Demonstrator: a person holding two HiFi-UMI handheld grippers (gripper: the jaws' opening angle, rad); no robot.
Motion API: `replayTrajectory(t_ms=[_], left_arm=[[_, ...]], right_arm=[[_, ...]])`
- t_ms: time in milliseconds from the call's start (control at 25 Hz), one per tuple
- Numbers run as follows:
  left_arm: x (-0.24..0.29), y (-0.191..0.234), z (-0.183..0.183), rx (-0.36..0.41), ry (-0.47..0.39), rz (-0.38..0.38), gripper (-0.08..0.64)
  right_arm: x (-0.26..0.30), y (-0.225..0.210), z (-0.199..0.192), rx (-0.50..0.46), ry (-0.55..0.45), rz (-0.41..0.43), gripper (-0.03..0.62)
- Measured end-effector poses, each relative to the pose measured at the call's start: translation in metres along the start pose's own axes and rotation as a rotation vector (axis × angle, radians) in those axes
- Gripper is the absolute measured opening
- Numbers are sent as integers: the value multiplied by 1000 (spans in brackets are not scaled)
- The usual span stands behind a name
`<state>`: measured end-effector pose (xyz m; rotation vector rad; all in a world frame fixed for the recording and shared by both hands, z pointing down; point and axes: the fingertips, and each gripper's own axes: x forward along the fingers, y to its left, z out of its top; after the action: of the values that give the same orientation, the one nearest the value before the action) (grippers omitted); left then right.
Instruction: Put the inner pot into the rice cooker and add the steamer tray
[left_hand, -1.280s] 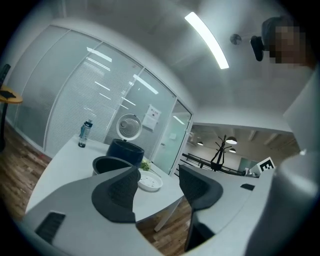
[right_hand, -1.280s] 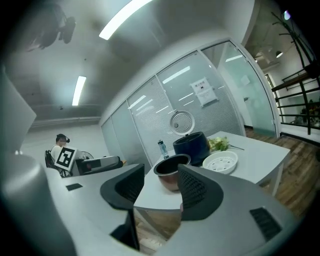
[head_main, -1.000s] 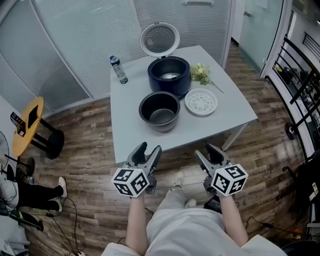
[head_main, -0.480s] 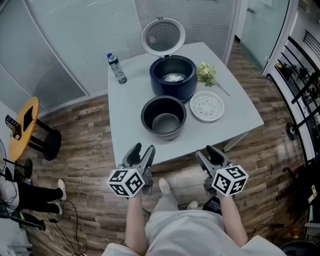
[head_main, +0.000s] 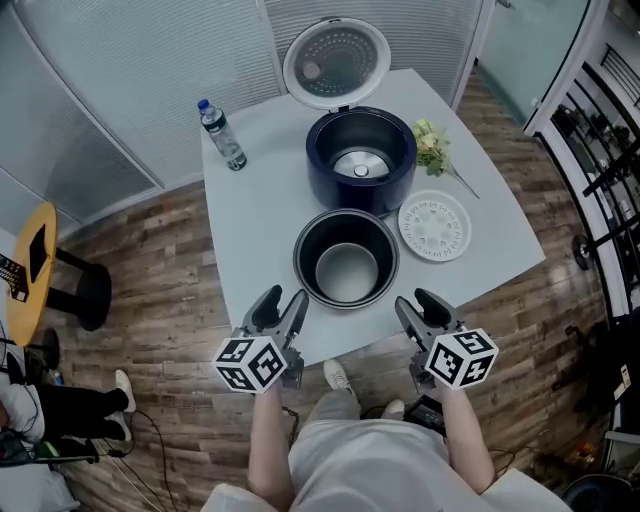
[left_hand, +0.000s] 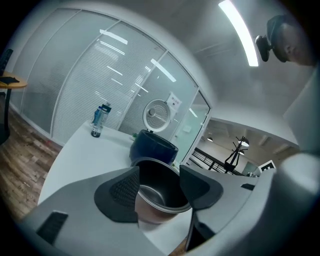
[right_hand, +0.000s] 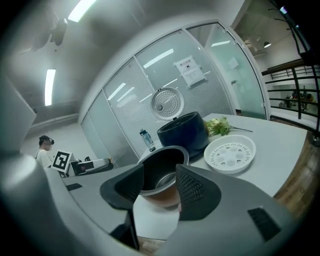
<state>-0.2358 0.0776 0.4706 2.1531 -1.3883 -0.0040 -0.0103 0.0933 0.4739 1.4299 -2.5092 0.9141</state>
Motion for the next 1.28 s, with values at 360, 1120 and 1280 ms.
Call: replayTrajectory(t_ms=[360,1120,1280], left_arm=[[38,42,-6,-33,80,-40,253],[95,75,-36,-83,208,-88,213],[98,76,-36,-95,200,-95,213]], right_arm=[[51,-23,-10,61,48,-89,212],[104,-61,-22,119,108,-212,183],[106,-62,-23,121,105,-217,178]])
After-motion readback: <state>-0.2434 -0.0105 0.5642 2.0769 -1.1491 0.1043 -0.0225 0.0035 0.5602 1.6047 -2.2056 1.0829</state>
